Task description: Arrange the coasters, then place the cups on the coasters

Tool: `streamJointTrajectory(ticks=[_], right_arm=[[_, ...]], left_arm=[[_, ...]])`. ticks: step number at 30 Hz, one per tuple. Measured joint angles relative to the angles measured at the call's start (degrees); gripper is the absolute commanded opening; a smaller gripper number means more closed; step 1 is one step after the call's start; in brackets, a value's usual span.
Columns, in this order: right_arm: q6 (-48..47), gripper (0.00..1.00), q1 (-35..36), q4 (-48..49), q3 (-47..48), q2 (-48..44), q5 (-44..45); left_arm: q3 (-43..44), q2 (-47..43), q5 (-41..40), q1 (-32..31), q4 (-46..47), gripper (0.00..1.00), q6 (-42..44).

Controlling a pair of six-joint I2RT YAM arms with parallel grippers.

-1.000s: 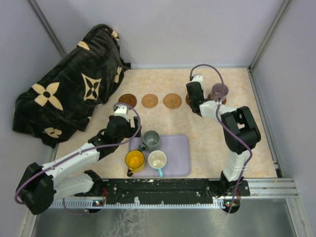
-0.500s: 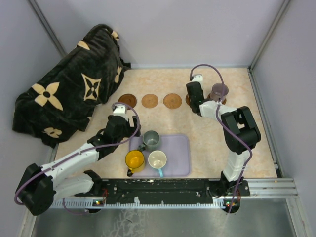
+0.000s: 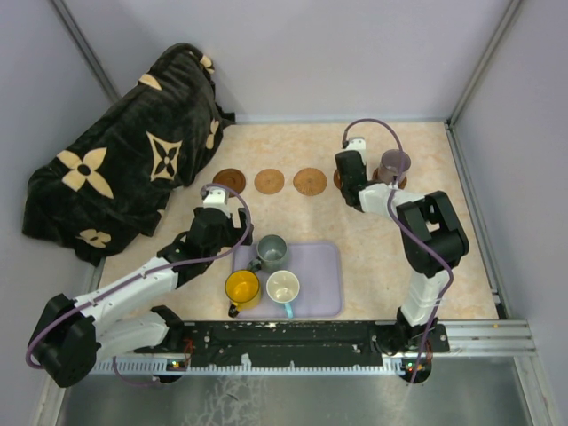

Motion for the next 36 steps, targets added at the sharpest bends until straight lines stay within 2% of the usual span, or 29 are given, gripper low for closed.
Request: streamJointTrajectory(ticks=[11, 14, 18, 21, 31, 36], right_arm=[[0.46, 0.01, 0.0, 0.76, -0.76, -0.28, 0.13], [0.57, 0.17, 0.0, 0.72, -0.76, -0.28, 0.13], [0.68, 0.23, 0.0, 0.7, -0.76, -0.28, 0.13], [1.09, 0.32, 0.0, 1.01, -0.76, -0.39, 0.17], [1.46, 0.36, 0.0, 1.51, -0.76, -0.7, 0.22], [1.57, 0.45, 0.0, 1.42, -0.87, -1.77, 0.59]], left_arm=[[0.0, 0.0, -0.02, 0.0, 0.0, 1.0, 0.0], [0.0, 0.0, -0.02, 0.0, 0.0, 1.0, 0.0], [0.0, 0.0, 0.0, 0.02, 0.0, 1.0, 0.02], [0.0, 0.0, -0.02, 0.02, 0.0, 1.0, 0.0], [-0.02, -0.24, -0.02, 0.02, -0.02, 1.0, 0.0], [-0.02, -0.68, -0.02, 0.02, -0.02, 1.0, -0.02]])
